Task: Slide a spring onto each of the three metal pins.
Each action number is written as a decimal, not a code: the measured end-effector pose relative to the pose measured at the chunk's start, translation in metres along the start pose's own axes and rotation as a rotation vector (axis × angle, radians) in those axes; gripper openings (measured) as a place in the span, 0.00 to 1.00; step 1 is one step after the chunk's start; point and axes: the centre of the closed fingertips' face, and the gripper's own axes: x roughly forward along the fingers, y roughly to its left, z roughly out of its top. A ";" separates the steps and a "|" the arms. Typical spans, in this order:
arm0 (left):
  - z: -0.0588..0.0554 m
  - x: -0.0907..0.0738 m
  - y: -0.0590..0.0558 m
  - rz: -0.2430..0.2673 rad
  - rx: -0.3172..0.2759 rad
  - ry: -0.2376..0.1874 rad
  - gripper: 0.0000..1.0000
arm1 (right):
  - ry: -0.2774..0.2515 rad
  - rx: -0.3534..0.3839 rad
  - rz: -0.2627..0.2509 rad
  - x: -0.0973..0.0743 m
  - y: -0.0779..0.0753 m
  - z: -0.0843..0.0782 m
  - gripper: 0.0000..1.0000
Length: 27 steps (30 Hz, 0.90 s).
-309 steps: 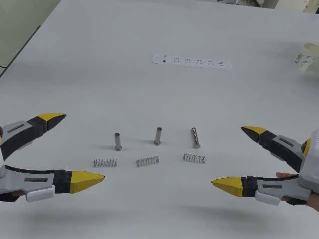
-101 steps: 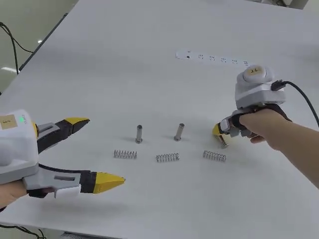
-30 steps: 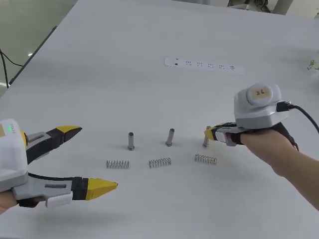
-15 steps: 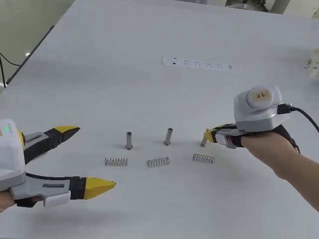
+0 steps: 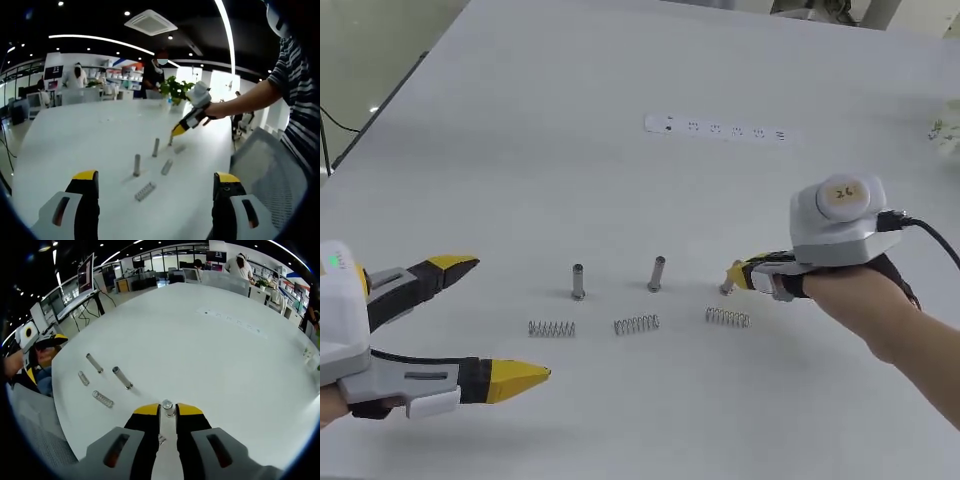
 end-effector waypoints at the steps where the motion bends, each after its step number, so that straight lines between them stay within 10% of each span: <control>1: 0.000 0.000 0.000 -0.001 -0.002 -0.001 0.92 | -0.001 0.009 0.001 0.000 0.000 0.000 0.10; 27: 0.001 -0.002 0.000 0.002 -0.008 -0.003 0.92 | -0.027 0.056 0.009 -0.006 0.003 -0.004 0.22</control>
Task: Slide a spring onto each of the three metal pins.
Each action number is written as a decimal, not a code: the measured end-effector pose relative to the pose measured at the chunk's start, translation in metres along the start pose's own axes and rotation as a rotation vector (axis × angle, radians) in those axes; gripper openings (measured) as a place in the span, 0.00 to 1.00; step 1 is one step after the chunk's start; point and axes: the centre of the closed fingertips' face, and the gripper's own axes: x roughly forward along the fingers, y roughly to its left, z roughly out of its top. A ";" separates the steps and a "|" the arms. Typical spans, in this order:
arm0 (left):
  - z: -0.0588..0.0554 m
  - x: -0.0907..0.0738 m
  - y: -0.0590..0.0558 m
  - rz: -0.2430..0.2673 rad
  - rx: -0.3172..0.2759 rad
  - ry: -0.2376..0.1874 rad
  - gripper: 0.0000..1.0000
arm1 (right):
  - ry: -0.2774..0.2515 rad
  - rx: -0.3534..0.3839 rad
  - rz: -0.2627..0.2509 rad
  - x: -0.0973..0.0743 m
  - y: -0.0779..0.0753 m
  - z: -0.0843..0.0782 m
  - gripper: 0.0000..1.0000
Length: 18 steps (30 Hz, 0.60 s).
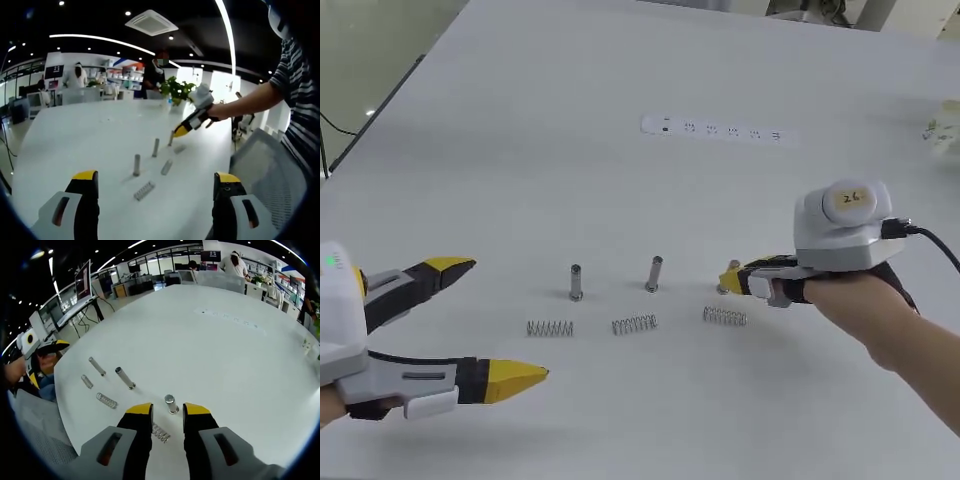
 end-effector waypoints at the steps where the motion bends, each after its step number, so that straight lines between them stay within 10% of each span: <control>1: 0.000 0.000 0.000 0.000 0.000 0.001 0.92 | -0.001 0.000 0.000 0.000 0.000 0.000 0.22; 18: -0.001 0.001 -0.001 -0.007 0.001 0.005 0.92 | 0.013 -0.043 0.030 -0.013 0.002 -0.006 0.23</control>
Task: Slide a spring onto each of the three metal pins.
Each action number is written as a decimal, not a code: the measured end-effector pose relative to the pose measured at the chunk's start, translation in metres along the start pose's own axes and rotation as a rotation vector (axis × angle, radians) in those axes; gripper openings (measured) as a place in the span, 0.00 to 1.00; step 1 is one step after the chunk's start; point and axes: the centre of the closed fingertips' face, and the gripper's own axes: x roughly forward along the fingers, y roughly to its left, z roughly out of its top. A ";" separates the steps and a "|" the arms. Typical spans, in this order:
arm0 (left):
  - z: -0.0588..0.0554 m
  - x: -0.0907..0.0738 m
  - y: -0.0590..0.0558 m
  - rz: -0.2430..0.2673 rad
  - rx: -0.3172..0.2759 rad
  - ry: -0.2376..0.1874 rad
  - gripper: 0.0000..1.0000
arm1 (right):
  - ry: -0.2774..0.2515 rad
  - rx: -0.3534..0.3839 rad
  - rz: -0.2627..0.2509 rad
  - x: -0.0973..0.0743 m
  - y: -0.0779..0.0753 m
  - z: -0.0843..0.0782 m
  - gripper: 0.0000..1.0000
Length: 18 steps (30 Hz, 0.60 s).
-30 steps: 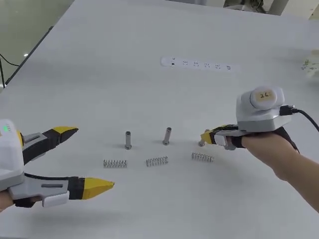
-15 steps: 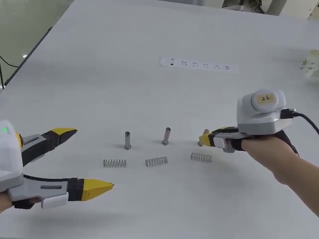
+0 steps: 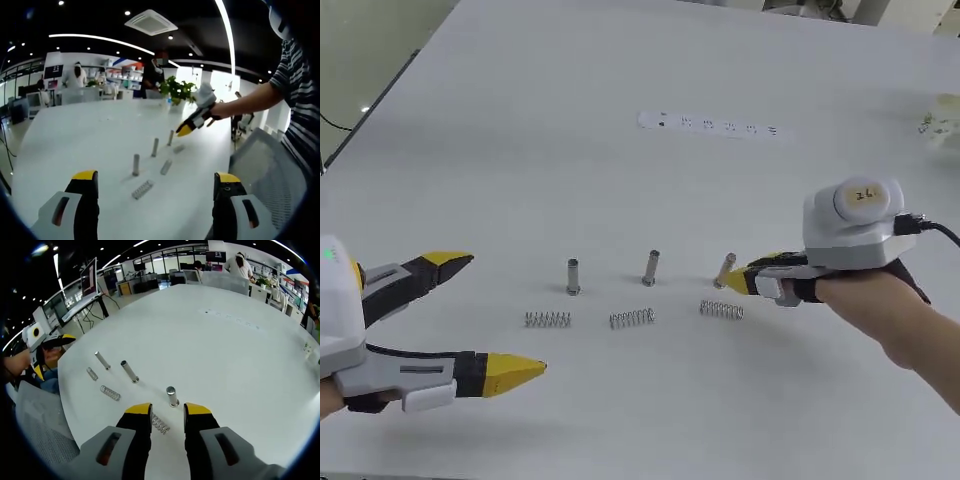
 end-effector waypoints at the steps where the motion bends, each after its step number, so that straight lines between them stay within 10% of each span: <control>1: 0.000 0.000 0.000 0.000 0.000 0.001 0.92 | 0.001 -0.004 0.004 0.000 0.000 0.000 0.23; 18: -0.005 -0.001 -0.001 0.004 -0.011 0.004 0.92 | 0.096 -0.110 0.088 -0.001 0.014 -0.010 0.22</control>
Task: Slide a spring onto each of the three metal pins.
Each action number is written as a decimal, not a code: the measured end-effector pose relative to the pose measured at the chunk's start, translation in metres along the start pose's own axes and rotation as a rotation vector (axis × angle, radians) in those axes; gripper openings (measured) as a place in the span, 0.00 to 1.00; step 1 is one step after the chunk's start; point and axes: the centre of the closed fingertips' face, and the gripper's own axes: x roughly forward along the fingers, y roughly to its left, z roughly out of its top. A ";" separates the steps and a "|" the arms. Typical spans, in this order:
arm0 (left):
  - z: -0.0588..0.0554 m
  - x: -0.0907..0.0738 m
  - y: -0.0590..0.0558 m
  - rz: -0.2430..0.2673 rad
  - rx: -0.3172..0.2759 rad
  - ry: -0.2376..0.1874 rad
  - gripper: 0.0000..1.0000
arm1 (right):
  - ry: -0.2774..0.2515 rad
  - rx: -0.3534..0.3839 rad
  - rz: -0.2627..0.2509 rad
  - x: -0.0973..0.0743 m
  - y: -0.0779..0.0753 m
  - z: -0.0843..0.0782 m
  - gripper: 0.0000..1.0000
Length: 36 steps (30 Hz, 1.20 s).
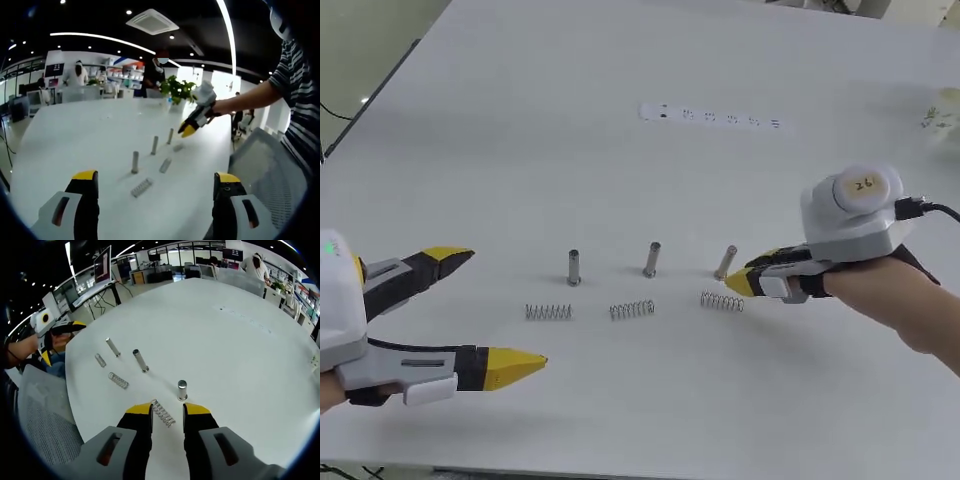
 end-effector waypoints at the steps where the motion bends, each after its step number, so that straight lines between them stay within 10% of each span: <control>1: 0.000 0.000 0.000 -0.001 -0.001 0.001 0.92 | 0.007 -0.008 0.005 0.000 0.001 -0.001 0.22; 36: -0.008 -0.006 0.000 0.006 0.011 0.035 0.92 | 0.236 -0.510 0.117 0.022 0.002 -0.036 0.15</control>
